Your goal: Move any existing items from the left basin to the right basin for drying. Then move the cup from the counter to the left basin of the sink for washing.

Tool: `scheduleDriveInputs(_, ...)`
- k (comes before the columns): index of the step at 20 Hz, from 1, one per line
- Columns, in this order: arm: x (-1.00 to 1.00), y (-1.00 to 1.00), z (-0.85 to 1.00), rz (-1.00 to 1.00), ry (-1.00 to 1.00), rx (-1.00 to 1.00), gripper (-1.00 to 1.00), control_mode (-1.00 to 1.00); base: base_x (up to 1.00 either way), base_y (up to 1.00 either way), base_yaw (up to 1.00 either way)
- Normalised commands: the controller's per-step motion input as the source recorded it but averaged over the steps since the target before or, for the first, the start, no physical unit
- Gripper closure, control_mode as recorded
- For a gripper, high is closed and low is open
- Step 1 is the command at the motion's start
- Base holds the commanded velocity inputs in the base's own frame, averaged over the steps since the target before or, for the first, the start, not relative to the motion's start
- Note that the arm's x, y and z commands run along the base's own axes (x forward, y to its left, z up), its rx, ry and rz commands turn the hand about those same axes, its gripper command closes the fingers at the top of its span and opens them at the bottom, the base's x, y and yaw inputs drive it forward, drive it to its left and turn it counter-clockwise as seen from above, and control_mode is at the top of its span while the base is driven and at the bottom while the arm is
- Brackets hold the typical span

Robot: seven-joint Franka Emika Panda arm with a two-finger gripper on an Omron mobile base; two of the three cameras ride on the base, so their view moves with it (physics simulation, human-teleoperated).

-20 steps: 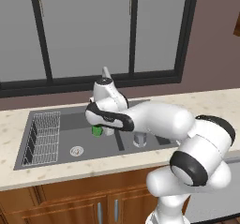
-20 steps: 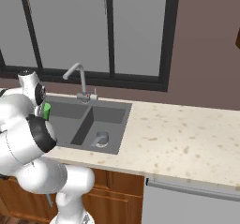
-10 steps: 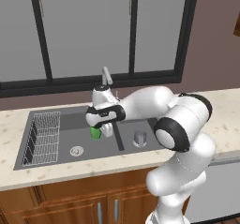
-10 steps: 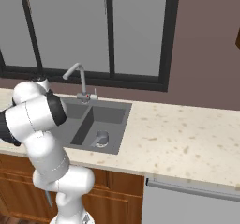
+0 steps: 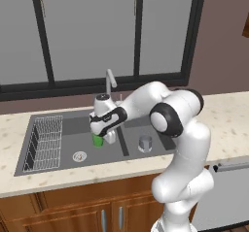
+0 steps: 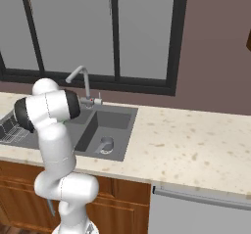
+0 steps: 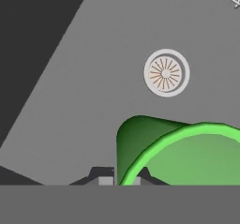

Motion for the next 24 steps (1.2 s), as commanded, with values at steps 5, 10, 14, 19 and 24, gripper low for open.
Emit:
scheduleDriveInputs(5, 0.21, 0.00, -0.33, 0.07, 0.00, 0.00, 1.00, -1.00, 0.00, 0.00, 0.00)
scheduleDriveInputs(10, 0.09, 0.00, -0.39, 0.08, 0.00, 0.00, 1.00, -1.00, 0.00, 0.00, 0.00)
scheduleDriveInputs(14, 0.05, 0.00, -0.39, 0.06, 0.00, 0.00, 1.00, -1.00, 0.00, 0.00, 0.00)
scheduleDriveInputs(19, 0.02, 0.00, -0.29, 0.04, 0.00, 0.00, 1.00, -1.00, 0.00, 0.00, 0.00)
scheduleDriveInputs(24, 0.03, 0.00, -0.14, 0.01, -0.01, 0.00, 1.00, -1.00, 0.00, 0.00, 0.00)
